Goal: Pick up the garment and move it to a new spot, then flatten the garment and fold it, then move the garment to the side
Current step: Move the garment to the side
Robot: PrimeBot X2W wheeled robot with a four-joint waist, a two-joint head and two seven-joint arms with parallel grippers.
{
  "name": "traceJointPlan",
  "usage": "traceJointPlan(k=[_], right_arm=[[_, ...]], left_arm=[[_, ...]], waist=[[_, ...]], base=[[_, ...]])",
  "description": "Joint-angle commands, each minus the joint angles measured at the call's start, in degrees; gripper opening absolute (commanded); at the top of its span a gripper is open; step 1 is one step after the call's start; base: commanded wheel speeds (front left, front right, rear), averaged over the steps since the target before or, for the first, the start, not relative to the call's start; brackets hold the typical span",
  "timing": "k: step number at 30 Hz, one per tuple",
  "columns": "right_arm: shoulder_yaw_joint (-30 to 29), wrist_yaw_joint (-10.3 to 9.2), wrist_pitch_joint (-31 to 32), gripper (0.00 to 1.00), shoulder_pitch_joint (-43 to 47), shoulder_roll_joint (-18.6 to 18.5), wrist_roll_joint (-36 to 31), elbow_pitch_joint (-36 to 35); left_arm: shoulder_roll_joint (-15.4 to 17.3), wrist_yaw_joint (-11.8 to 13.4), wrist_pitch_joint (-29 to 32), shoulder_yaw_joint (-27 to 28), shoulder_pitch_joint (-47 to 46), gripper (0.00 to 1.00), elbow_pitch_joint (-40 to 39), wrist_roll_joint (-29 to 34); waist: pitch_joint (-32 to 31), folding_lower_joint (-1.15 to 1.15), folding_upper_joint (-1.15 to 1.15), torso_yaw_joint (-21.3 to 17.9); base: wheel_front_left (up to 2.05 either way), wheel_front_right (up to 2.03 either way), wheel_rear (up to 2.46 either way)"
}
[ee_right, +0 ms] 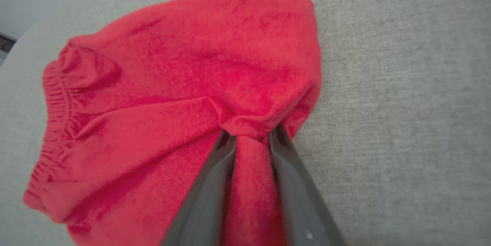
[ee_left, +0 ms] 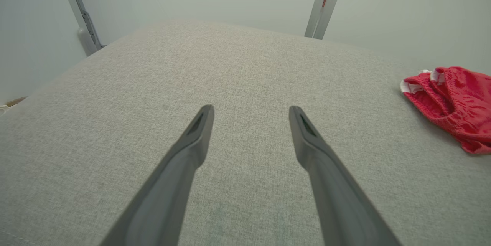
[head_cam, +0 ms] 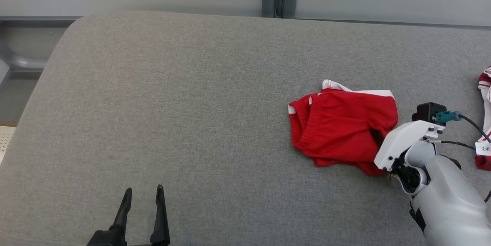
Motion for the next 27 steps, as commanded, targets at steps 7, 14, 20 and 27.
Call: traceJointPlan(k=[7,14,20,27], right_arm=[[4.02,-0.03,-2.48,0.0,-7.7,-3.73,-2.95,-1.69],[7.86,-0.03,2.56,0.0,-14.16,-10.19,-6.34,-5.07],[9.59,-0.03,7.13,0.0,-16.1,-14.55,-11.04,-6.63],[7.36,-0.04,9.12,0.0,-17.74,-13.9,-14.34,-5.75]], left_arm=[[0.13,0.02,-0.15,0.53,-1.79,1.0,-0.19,-0.23],[0.13,0.04,-0.14,0.73,-3.09,1.0,-0.32,-0.79],[0.13,0.26,-0.15,0.69,-3.24,1.0,-0.04,-1.23],[0.13,0.05,-0.14,-0.02,-4.76,1.0,0.21,-0.91]], waist=[[1.53,0.0,0.0,-6.35],[1.91,0.0,0.0,-12.1],[2.4,0.0,0.0,-15.46],[3.67,0.0,0.0,-17.26]], base=[[0.0,0.0,0.0],[0.0,0.0,0.0],[0.0,0.0,0.0],[0.0,0.0,0.0]])
